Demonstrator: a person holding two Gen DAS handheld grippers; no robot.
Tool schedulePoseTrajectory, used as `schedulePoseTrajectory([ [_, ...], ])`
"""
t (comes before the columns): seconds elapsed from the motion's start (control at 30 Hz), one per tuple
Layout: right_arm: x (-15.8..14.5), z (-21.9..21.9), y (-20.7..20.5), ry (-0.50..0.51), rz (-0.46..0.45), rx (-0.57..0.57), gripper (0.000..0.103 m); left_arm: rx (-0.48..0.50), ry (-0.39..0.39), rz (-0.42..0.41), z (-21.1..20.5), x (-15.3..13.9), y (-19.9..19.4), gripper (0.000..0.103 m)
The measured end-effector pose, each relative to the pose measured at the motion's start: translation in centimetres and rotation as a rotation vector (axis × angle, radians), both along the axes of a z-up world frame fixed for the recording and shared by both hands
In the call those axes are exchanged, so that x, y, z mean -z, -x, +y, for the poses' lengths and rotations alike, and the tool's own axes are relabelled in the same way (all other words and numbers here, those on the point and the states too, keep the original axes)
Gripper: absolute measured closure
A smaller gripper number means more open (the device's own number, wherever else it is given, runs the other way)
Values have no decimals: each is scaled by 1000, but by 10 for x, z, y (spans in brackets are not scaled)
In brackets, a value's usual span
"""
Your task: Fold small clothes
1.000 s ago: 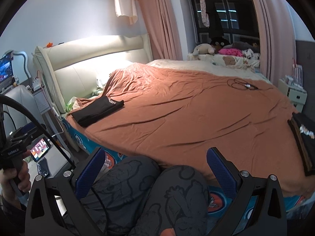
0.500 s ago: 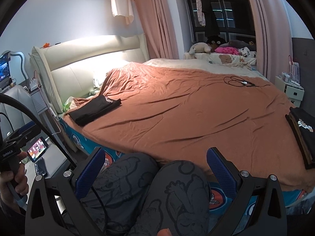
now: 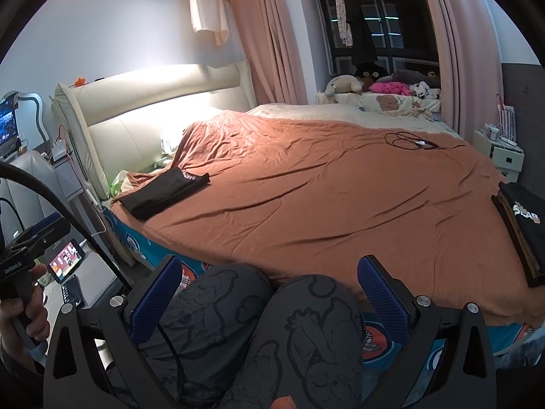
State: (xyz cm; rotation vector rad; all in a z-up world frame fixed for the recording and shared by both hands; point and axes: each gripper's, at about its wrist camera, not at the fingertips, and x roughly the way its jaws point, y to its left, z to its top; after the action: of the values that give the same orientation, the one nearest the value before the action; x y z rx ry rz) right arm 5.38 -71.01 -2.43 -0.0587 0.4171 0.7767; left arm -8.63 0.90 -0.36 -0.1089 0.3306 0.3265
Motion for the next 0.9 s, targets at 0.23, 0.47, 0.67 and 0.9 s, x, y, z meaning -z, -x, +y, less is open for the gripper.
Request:
schedulePoseTrajectory([
  [0.23,1,-13,0,-7,4,7,0,1,-6,-6,-7,-1,11,1],
  [0.47,-1,-26,4,-10,-6,6,0,10,-12,-13,-11,-6,22,1],
  [0.67,0,-36,7,-28,-15,9,0,15,-31,-31,-20,-10,28,0],
  [0.9,5,-46,4,-42,-11,28,0,20,-37,-29,-23,-11,29,1],
])
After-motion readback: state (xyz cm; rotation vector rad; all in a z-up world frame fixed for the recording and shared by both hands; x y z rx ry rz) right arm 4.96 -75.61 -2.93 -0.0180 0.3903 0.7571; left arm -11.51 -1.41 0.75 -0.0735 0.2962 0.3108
